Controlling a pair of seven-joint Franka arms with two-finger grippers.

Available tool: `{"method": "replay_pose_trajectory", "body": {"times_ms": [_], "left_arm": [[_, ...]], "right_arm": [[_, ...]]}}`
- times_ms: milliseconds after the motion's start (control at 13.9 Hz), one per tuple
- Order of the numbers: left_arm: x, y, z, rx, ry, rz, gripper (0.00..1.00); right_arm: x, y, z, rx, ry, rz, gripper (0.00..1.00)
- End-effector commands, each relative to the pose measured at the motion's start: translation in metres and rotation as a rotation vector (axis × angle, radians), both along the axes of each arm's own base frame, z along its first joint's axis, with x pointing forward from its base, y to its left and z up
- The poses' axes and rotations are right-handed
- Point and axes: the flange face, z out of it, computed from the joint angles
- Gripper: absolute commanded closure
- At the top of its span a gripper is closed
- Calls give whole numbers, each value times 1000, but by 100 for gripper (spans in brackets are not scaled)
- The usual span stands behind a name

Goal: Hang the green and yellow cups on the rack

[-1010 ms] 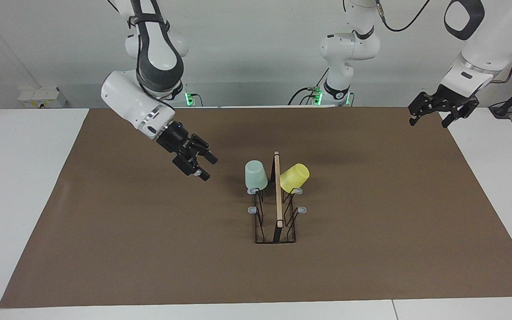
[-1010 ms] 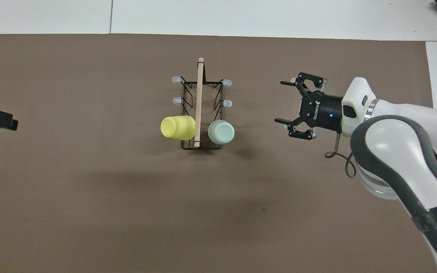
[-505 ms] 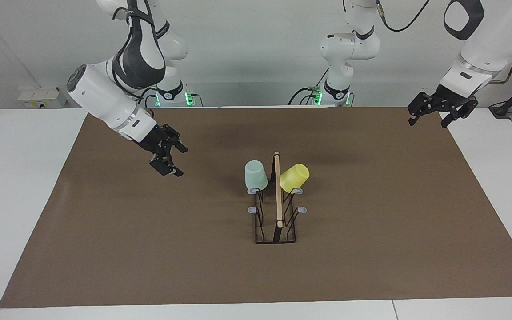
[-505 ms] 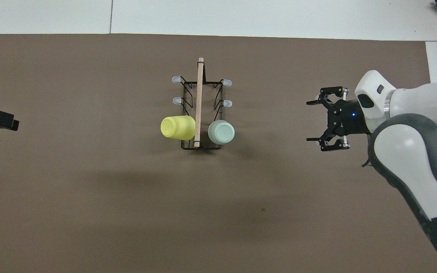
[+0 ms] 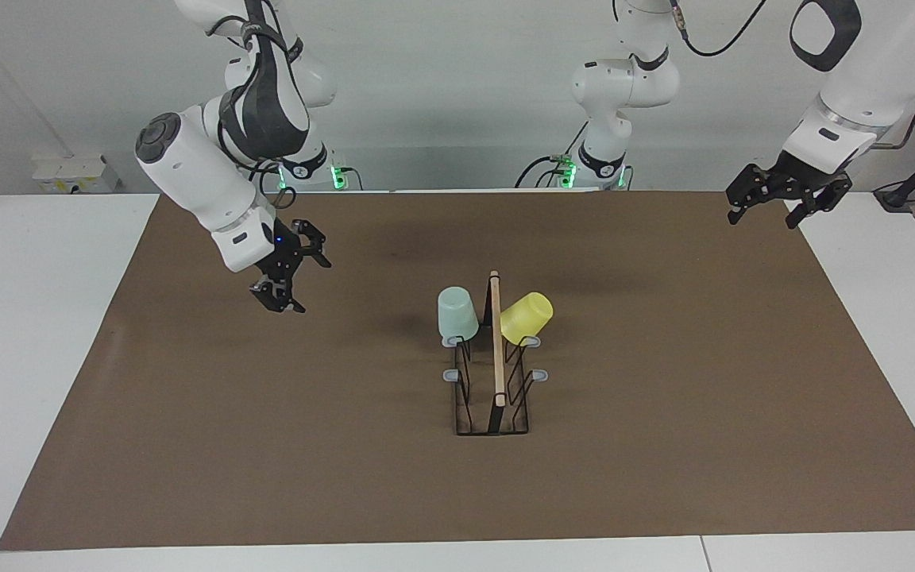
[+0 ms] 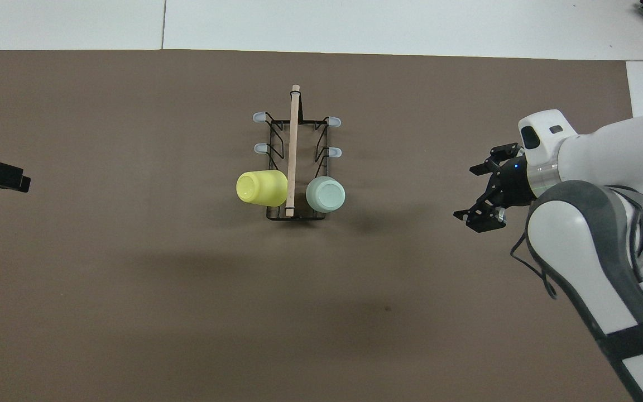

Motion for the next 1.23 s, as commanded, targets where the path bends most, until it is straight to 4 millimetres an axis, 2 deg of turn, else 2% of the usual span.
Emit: {"method": "replay_pose_trajectory", "body": {"times_ms": [0,289,505,793,938,1154], "left_arm": [[-6,-1,8,-9,7,2,0],[-10,-2,9,-10,19,-3,0],[-10,-1,9,-10,22,-1,0],[-11,0,10,-10,24,0,0],[-12,2,10,-11,30,4,0],[-11,-3,10,-12,27,-5,0]], "right_arm": [[-5,4,4,-45,68,-144,0],[-12,-2,7,-106,151,-255,0],[-10,-4,41,-190,203,-341,0],[-25,-1,83,-220,195,-439,0],[-34,-5,95,-221,220,-513,0],[-32,-23,94,-220,227,-632,0]]}}
